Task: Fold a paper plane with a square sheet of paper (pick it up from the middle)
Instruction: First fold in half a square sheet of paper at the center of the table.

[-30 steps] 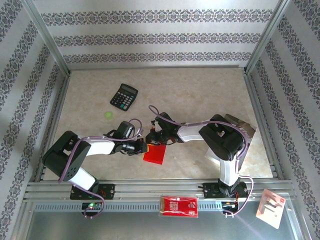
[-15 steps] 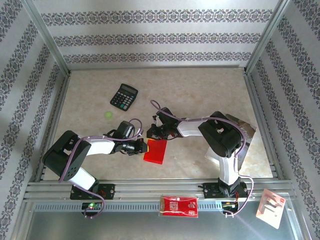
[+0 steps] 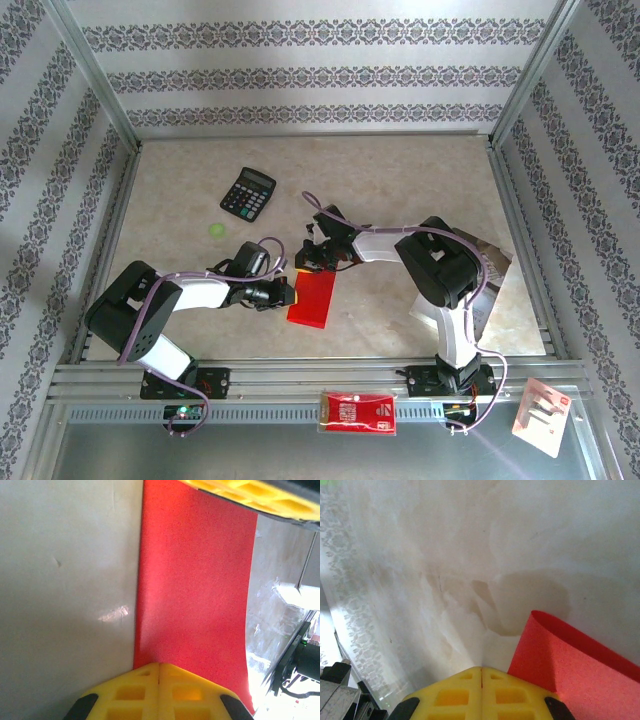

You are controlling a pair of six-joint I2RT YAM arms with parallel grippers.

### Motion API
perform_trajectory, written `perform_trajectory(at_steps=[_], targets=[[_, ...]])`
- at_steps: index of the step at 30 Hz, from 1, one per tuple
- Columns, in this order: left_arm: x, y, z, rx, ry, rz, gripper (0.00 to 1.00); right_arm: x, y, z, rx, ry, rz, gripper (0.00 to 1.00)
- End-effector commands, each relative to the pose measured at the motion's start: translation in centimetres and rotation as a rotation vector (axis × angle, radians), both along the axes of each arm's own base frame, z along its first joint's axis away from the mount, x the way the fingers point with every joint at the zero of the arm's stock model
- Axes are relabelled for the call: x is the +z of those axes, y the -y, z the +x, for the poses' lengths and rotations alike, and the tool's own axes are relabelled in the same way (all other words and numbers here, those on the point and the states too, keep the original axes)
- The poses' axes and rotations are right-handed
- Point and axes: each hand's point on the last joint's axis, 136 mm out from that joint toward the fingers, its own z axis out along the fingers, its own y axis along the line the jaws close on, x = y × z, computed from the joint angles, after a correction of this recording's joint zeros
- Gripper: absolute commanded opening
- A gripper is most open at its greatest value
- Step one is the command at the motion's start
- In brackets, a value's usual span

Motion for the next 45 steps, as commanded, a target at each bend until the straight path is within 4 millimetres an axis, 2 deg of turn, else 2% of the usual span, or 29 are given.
perform_trajectory(at_steps=[1,10,24,27,31,34,37,41,45], targets=[[-6.4,-5.3,-6.6,-0.009,-0.243,0.289,0.0,-2.8,3.0,3.9,-0.11,0.066,-0.129,0.0],[-6.5,-5.3,-6.6,-0.007,-0.239,0.295,0.0,-3.3,3.9,5.8,-0.139,0.054,-0.146,0.0],[-6.5,-5.3,-6.7,-0.012,-0.236,0.299,0.0,-2.9,5.0,8.9,-0.161,0.066,-0.147,0.0],[-6.4,-5.2,-6.5,-0.01,-0.232,0.296,0.0,-2.2,5.3,9.8,-0.161,0.076,-0.143,0.0],[-6.2,-5.1,-6.3,-0.007,-0.225,0.295,0.0,0.7,5.4,10.9,-0.141,0.127,-0.112,0.0],[-5.9,-4.9,-6.0,0.002,-0.218,0.286,0.0,3.5,5.5,10.2,-0.107,0.179,-0.087,0.0],[-5.5,-4.6,-5.6,0.013,-0.206,0.273,0.0,5.2,5.2,7.7,-0.071,0.192,-0.051,0.0],[-5.2,-4.1,-5.0,0.029,-0.193,0.261,0.0,5.4,4.0,3.5,-0.016,0.183,-0.029,0.0],[-4.9,-3.9,-4.5,0.054,-0.183,0.251,0.0,4.5,2.4,1.0,0.001,0.155,0.005,0.0]])
